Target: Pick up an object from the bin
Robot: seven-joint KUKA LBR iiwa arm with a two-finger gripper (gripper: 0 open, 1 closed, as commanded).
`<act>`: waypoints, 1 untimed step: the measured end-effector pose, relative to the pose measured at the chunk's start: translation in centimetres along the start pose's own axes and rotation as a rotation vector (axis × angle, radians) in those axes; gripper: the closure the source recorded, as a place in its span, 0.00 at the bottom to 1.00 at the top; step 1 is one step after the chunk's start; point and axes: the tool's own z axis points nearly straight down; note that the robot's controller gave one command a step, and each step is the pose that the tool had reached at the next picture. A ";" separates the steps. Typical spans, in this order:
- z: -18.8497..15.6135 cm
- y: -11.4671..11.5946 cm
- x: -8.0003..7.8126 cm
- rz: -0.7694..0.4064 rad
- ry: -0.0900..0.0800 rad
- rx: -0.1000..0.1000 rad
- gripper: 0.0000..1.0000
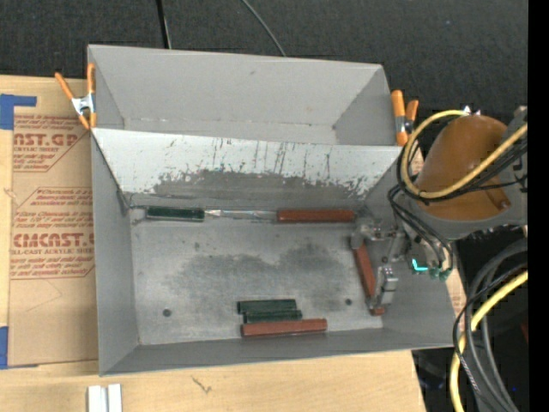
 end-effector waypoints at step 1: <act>-0.3 0.0 -0.2 -0.001 -0.007 0.001 0.00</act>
Offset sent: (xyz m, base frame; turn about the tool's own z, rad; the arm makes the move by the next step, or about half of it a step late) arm -0.0155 -0.0321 0.0236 -0.3070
